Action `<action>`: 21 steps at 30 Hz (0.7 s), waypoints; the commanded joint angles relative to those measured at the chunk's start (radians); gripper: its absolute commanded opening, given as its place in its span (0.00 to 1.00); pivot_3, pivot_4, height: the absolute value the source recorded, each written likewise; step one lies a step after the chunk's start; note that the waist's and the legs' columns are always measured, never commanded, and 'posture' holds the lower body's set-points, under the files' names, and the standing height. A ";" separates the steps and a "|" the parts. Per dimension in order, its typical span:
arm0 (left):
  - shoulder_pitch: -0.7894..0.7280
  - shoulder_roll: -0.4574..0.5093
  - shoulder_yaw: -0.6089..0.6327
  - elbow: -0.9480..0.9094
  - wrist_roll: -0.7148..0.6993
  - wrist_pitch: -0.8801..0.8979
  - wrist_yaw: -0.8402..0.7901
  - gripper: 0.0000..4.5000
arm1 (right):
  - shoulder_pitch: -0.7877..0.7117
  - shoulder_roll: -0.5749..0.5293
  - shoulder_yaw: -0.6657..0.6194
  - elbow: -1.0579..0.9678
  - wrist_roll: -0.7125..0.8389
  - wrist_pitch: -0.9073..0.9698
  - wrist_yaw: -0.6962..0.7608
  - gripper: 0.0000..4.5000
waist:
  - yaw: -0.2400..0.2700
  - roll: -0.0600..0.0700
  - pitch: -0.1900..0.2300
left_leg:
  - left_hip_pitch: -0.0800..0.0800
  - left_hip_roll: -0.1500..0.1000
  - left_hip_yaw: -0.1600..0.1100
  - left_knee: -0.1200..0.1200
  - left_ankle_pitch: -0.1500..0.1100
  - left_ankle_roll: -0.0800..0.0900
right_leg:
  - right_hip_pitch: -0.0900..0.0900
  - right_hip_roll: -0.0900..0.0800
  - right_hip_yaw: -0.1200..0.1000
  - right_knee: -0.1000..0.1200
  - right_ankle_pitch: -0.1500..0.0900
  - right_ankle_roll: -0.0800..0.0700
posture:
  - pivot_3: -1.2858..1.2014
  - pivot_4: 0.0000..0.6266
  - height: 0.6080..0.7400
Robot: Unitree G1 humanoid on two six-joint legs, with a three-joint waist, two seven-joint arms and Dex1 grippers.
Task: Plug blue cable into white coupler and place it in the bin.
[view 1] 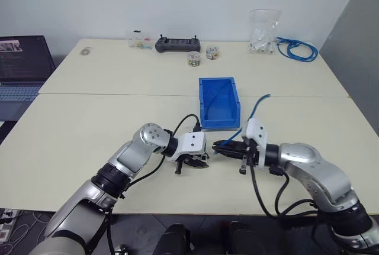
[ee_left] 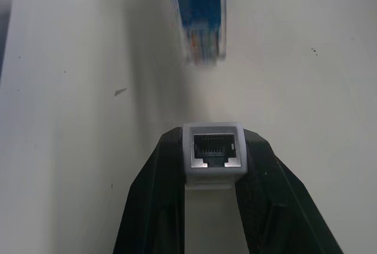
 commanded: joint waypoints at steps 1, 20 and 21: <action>0.023 -0.016 -0.019 0.021 0.022 0.054 -0.014 0.18 | -0.057 0.034 0.039 0.013 -0.050 -0.005 -0.004 0.00 | 0.000 0.000 0.000 | 0.000 0.000 0.000 0.000 0.000 0.000 | 0.000 0.000 0.000 0.000 0.000 0.000 | 0.52 0.24 1.00; 0.022 -0.033 0.030 0.035 0.052 0.126 0.020 0.18 | -0.091 0.042 0.088 0.002 -0.128 0.059 0.013 0.00 | -0.002 0.001 -0.001 | 0.001 0.000 -0.001 0.000 0.000 0.000 | 0.000 0.000 0.000 0.001 0.000 0.000 | 0.52 0.24 1.00; 0.022 -0.035 0.031 0.036 0.052 0.129 0.025 0.18 | -0.092 0.041 0.090 -0.001 -0.128 0.061 0.016 0.00 | -0.002 0.001 -0.002 | 0.001 0.000 -0.001 0.000 0.000 0.000 | 0.000 0.000 0.000 0.001 0.000 0.000 | 0.52 0.24 1.00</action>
